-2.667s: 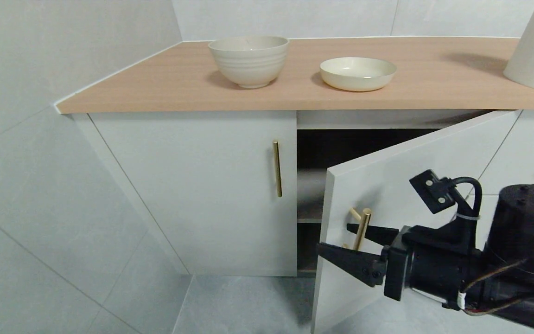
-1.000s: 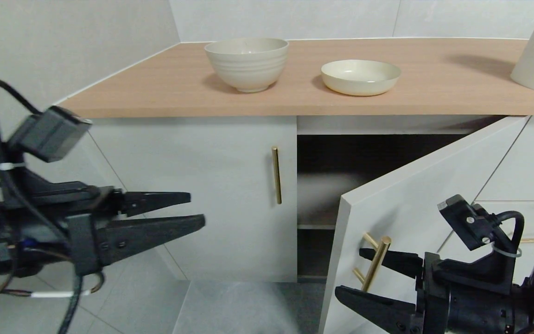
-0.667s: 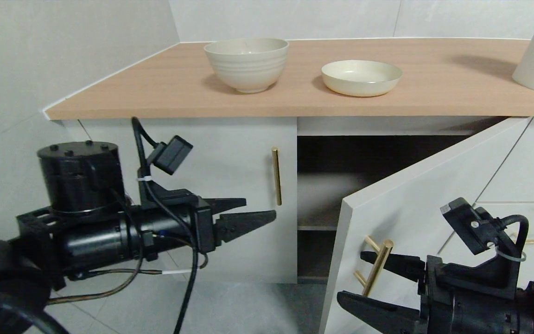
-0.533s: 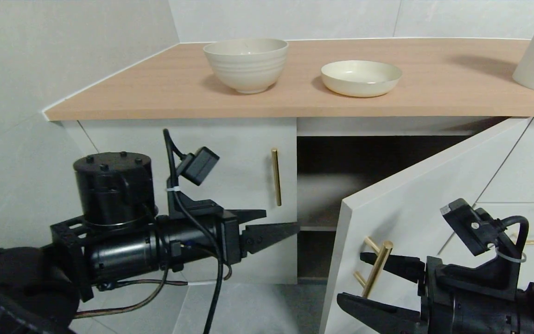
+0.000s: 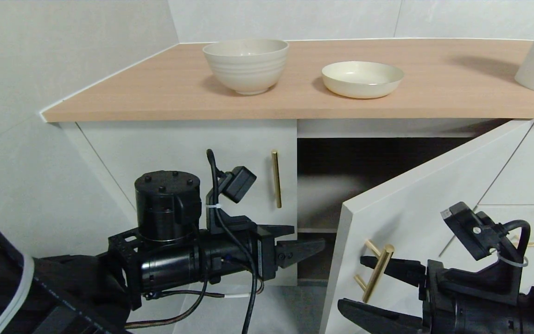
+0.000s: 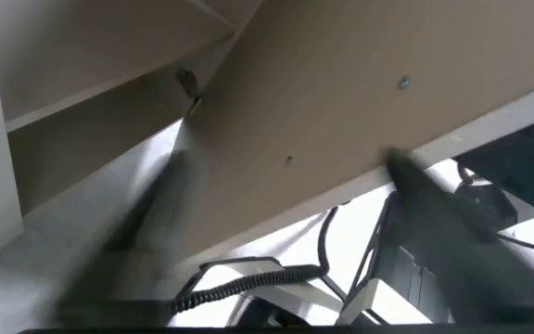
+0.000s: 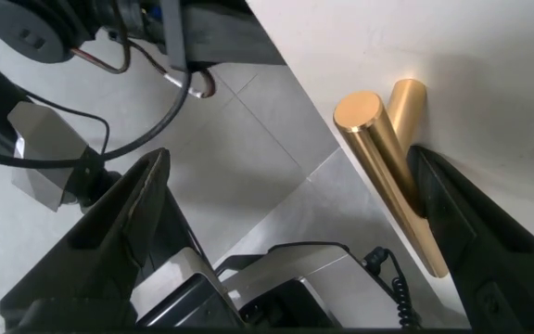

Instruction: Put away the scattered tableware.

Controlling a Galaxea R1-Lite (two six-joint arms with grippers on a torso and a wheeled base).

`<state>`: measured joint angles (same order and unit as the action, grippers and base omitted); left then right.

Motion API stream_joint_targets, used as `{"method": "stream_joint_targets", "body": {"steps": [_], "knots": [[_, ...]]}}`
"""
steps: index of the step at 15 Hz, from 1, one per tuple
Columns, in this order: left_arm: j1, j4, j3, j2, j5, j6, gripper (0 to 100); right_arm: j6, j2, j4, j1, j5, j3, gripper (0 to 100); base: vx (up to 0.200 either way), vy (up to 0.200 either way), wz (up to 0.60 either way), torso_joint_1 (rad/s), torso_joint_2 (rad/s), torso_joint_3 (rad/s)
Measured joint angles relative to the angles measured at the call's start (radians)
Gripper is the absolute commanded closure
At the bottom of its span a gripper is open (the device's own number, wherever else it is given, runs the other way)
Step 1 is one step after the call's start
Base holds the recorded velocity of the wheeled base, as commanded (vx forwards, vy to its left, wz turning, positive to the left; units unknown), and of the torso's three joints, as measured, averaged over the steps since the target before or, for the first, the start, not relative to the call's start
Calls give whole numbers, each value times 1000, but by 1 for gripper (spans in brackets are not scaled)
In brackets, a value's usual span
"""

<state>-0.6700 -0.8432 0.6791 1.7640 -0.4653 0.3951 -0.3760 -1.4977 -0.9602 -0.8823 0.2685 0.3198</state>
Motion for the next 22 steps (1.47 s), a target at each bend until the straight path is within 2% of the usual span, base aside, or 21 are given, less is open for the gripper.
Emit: {"method": "stream_joint_targets", "body": {"steps": [8,10,15,17,19,22], "knots": [[-1,-42,24,56,1,0,100,-1,12,5,0,-1,-4,0,0,0,0,0,0,0],[-2,-78,30,80,0,2,100,-1,13,4,1,-2,-4,0,0,0,0,0,0,0],[-18,-329,60,202,-10,0,100,0,33,6,1,-5,-4,0,0,0,0,0,0,0],[-51,-492,64,266,-11,-1,100,0,36,6,1,-6,-3,0,0,0,0,0,0,0],[-85,-538,51,297,-15,-1,100,1,39,5,4,-7,-2,0,0,0,0,0,0,0],[-104,-555,39,304,-27,-1,100,70,45,6,36,-6,0,0,0,0,0,0,0,0]]}}
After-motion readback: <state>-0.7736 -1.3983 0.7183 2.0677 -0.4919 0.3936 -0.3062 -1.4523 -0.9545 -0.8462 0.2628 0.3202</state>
